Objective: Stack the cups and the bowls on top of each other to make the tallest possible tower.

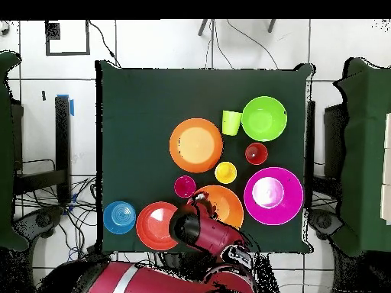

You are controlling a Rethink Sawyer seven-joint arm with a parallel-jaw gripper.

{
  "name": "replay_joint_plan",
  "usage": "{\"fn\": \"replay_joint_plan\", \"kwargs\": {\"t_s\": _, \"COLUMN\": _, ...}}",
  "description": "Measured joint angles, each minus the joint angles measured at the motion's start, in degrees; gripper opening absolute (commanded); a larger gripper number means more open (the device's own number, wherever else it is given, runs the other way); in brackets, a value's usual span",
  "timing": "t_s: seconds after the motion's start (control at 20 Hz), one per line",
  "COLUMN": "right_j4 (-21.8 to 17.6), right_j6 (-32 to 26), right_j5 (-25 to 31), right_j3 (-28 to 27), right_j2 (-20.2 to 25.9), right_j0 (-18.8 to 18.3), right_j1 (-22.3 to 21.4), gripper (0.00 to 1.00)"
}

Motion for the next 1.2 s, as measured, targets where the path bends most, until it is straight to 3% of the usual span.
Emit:
{"fn": "replay_joint_plan", "kwargs": {"t_s": 0.65, "right_j4": -4.4, "right_j6": 0.0, "right_j5": 13.2, "right_j3": -2.6, "right_j2": -2.3, "right_j0": 1.3, "right_j1": -5.8, "gripper": 1.00}}
{"fn": "replay_joint_plan", "kwargs": {"t_s": 1.2, "right_j4": -5.6, "right_j6": 0.0, "right_j5": 17.0, "right_j3": -5.7, "right_j2": -2.9, "right_j0": 2.8, "right_j1": -8.1, "gripper": 1.00}}
